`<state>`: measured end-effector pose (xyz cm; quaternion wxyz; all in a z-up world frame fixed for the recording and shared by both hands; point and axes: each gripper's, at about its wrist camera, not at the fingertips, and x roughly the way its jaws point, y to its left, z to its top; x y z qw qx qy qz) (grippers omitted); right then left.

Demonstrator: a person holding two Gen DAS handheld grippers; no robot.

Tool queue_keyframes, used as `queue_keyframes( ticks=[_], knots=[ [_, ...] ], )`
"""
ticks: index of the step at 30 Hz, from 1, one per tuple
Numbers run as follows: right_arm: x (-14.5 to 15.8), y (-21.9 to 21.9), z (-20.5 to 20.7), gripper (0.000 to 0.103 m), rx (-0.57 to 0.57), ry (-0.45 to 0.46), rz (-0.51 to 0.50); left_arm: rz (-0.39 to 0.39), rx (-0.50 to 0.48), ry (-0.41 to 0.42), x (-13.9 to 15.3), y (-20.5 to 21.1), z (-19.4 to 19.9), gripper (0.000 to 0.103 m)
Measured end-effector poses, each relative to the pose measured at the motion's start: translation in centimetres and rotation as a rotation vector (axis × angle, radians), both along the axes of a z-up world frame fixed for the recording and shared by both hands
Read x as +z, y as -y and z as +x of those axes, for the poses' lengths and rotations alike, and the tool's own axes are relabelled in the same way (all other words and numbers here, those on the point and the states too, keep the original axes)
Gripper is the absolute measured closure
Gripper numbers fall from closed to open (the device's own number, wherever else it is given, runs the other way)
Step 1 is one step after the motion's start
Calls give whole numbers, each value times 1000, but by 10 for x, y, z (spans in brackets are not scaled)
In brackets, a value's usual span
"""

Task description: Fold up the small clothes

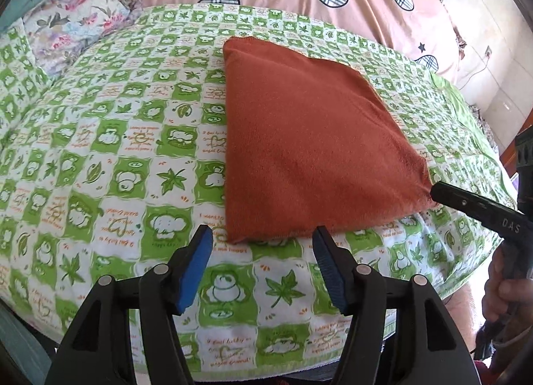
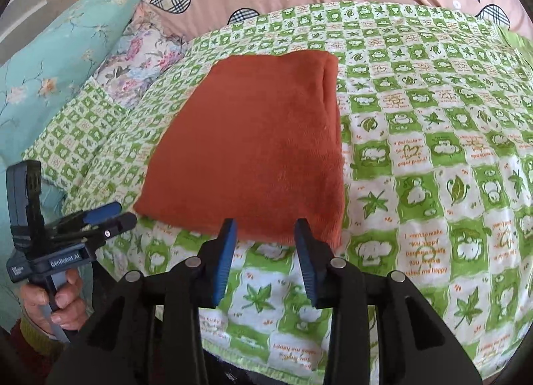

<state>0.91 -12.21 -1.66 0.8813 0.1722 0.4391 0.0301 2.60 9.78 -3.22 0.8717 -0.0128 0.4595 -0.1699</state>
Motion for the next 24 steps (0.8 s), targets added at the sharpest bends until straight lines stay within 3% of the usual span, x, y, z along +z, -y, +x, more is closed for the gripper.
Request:
queue_keyframes(
  ticks=[5, 13, 24],
  knots=[
    [-9, -3, -20, 53, 11, -39, -16, 10, 16, 7, 2, -6, -12, 21],
    [-7, -3, -44, 24, -2, -44, -47, 89, 42, -28, -5, -10, -22, 17],
    [-12, -18, -32, 21, 51, -61, -45, 198, 102, 8, 1, -9, -25, 13]
  ],
)
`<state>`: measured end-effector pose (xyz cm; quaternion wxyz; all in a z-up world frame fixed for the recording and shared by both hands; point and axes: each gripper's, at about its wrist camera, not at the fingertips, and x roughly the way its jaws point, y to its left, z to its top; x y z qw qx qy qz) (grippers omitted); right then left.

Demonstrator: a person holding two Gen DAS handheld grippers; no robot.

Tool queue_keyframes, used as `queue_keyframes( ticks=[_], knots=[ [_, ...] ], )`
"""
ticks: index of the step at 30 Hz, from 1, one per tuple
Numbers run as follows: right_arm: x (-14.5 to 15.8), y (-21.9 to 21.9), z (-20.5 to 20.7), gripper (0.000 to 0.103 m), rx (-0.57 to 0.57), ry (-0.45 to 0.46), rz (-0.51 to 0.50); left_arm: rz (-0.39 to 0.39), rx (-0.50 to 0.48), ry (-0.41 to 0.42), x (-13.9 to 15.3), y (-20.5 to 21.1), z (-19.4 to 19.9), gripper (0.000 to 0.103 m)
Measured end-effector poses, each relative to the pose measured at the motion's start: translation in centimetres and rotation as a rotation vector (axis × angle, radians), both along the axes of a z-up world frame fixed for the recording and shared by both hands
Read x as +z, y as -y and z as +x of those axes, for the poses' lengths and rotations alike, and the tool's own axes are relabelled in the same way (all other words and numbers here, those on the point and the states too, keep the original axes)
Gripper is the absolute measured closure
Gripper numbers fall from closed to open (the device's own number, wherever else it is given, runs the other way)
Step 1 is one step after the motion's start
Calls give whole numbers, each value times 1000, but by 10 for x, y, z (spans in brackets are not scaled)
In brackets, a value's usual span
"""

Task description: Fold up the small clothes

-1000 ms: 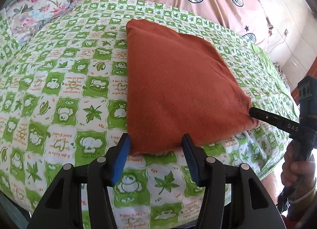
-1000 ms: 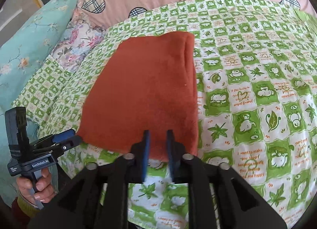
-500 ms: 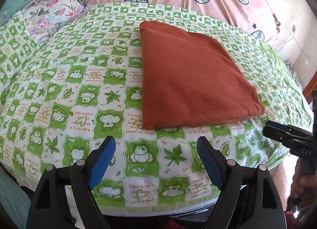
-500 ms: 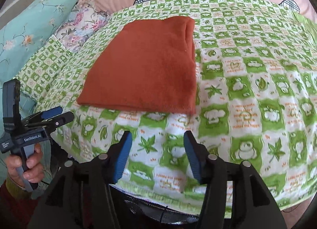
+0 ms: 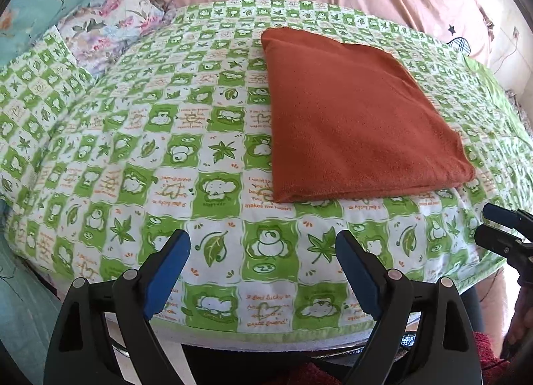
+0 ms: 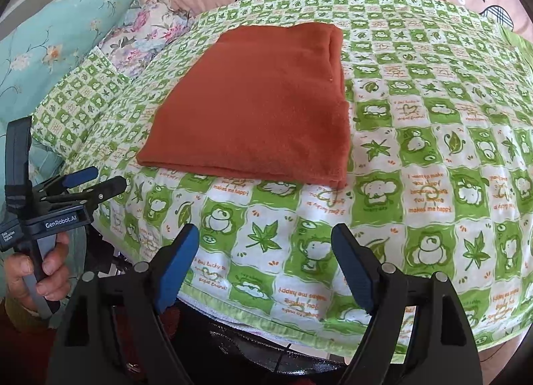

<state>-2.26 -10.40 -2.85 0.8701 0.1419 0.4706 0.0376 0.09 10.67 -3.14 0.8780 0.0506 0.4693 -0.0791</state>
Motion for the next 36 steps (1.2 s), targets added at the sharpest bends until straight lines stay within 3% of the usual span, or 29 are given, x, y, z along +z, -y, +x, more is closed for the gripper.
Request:
queue_keyframes(
  ticks=[9, 19, 28, 32, 35, 36],
  knots=[
    [7, 4, 8, 20, -5, 18, -2, 47, 15, 44, 8, 2, 4, 9],
    [27, 28, 40, 19, -18, 80, 31, -2, -27, 97, 29, 6, 25, 1],
    [34, 81, 130, 20, -117, 138, 110, -61, -11, 97, 34, 6, 76, 1],
    [23, 107, 181, 32, -162, 121, 162, -67, 5, 94, 30, 8, 102, 1],
    [6, 121, 215, 35, -196, 74, 188, -74, 23, 75, 22, 7, 122, 1],
    [-2, 123, 225, 41, -202, 49, 196, -79, 35, 72, 19, 5, 131, 1]
  ],
)
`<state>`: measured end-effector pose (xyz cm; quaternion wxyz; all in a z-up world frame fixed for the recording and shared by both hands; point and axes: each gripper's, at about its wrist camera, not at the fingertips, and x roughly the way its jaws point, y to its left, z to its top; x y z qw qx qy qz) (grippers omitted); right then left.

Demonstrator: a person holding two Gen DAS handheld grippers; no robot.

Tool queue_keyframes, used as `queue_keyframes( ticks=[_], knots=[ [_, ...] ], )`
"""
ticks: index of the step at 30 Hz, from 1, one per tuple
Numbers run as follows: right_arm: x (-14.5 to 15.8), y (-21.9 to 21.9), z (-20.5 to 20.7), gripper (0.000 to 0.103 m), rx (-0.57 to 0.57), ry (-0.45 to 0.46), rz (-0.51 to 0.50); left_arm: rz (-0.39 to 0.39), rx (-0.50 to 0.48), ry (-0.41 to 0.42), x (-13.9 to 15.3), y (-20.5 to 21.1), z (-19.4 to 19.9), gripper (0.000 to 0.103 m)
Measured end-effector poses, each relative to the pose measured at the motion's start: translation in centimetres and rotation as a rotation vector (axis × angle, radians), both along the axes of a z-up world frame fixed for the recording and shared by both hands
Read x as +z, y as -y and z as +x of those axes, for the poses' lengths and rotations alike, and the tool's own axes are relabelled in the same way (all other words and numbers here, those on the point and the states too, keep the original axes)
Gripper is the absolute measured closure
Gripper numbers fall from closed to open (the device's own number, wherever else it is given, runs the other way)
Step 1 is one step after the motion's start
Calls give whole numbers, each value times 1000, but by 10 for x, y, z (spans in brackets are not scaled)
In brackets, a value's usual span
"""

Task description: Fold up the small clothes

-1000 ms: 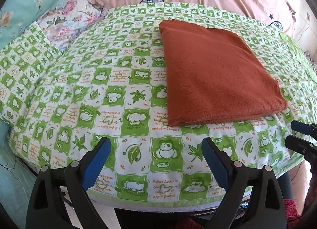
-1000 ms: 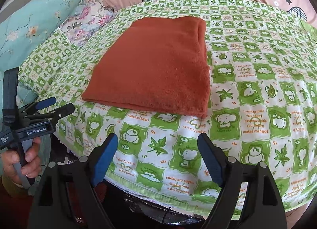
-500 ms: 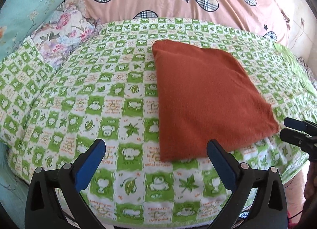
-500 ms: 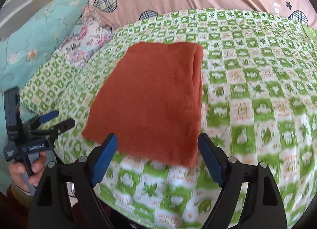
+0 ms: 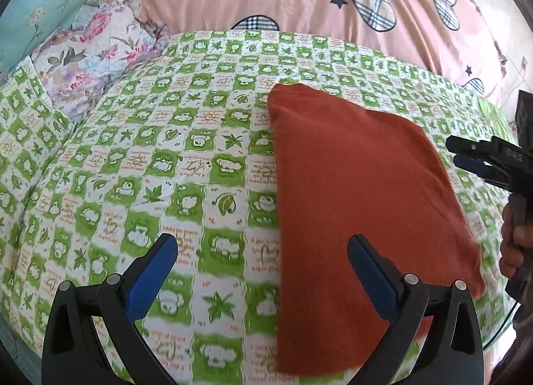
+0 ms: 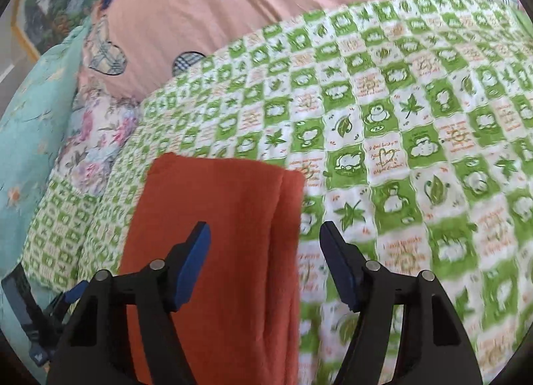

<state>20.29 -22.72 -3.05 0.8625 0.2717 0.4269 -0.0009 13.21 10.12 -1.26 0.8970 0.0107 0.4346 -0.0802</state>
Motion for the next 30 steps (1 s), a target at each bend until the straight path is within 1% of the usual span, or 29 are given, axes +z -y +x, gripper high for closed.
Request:
queue_keyframes(
  ticks=[1, 2, 3, 4, 5, 6, 7, 9, 11, 13, 14, 15, 20, 22, 23, 24, 25, 26, 30],
  knots=[
    [-5, 2, 5, 50, -1, -12, 7, -2, 8, -3, -3, 0, 5, 1],
    [-12, 3, 13, 82, 3, -29, 20, -1, 16, -13, -6, -1, 10, 1],
    [-16, 2, 18, 88, 11, -46, 35, -2, 23, -25, -9, -2, 17, 1],
    [-15, 3, 17, 91, 7, -38, 37, -6, 29, -37, -14, -3, 24, 1],
    [-7, 1, 11, 93, -2, 7, 19, -7, 33, -43, -16, -4, 27, 1],
    [2, 0, 4, 93, -8, 57, 7, -6, 35, -54, -18, -4, 31, 1],
    [5, 0, -1, 93, -23, 79, 2, -3, 33, -60, -21, -3, 35, 1],
    [0, 0, -2, 93, -43, 61, -17, -1, 29, -57, -22, -2, 38, 1],
    [-19, -4, 6, 92, -42, -2, -66, 5, 26, -60, -26, -1, 40, 0],
    [-25, -2, 6, 88, -52, -15, -64, 4, 29, -71, -31, 1, 43, 0],
    [-20, -1, 4, 81, -70, -15, -70, 3, 28, -74, -31, 2, 42, 0],
    [-17, -1, 3, 76, -79, -19, -78, 4, 28, -74, -31, 2, 42, 0],
    [8, -6, -21, 76, -111, 1, -108, 31, 42, -65, -27, 2, 36, 1],
    [18, -11, -34, 74, -117, 21, -98, 32, 53, -62, -24, 1, 32, 1],
    [23, -15, -43, 71, -115, 32, -88, 30, 58, -61, -23, 0, 29, 1],
    [28, -19, -51, 65, -111, 43, -81, 26, 62, -61, -22, -1, 25, 1],
    [32, -25, -60, 61, -102, 53, -77, 22, 66, -63, -22, -2, 21, 1],
    [35, -30, -66, 54, -91, 58, -77, 21, 69, -65, -21, -2, 17, 1],
    [44, -55, -88, 42, -22, 66, -104, 9, 65, -62, -16, -4, 1, 1]
  ],
)
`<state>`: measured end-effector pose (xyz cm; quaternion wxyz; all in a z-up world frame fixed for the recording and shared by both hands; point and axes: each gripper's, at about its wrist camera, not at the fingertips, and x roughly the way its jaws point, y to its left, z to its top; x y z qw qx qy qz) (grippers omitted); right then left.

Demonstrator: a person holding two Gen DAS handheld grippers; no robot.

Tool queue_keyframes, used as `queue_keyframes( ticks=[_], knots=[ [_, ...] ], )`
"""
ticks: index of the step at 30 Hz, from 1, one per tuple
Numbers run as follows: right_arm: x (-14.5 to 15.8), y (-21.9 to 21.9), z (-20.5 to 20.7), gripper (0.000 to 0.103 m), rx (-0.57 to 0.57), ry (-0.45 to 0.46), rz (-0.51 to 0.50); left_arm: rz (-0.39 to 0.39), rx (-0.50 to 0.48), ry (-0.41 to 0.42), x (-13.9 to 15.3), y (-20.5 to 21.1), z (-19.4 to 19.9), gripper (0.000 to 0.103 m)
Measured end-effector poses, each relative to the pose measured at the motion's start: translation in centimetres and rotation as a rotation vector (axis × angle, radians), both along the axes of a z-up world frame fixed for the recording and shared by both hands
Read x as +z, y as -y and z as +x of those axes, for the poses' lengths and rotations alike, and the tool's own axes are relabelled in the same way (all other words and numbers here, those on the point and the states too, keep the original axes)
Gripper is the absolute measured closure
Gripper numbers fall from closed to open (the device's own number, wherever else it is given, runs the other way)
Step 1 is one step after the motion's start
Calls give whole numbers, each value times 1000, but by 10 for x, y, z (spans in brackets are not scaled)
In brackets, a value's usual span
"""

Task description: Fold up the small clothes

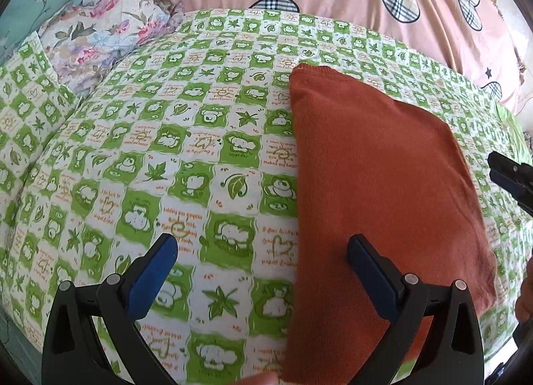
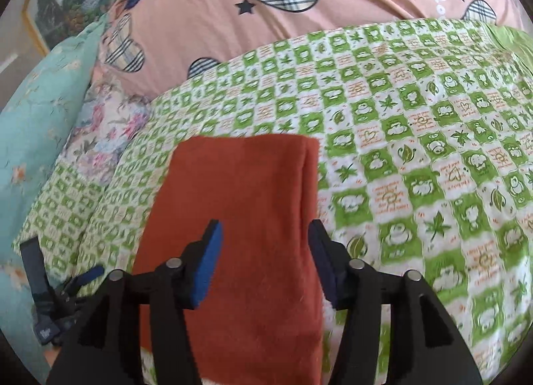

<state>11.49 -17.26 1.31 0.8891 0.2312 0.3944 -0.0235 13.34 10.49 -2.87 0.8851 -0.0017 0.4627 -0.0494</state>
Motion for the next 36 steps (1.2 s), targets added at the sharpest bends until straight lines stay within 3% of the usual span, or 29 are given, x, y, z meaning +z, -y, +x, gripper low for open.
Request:
queue_keyframes(
  ticks=[6, 11, 19, 25, 36],
  knots=[
    [10, -29, -34, 21, 106, -4, -50, 14, 0, 35, 20, 1, -27, 1],
    [18, -47, -63, 11, 190, 2, -105, 55, -26, 80, 38, 5, -50, 1],
    [7, -64, -92, 7, 270, -32, -115, 90, -77, 103, 52, 13, -85, 1],
    [-1, -66, -98, 7, 272, -66, -145, 135, -96, 87, 47, 22, -94, 1],
    [12, -73, -103, 6, 285, -71, -172, 145, -100, 95, 55, 21, -102, 1]
  ],
)
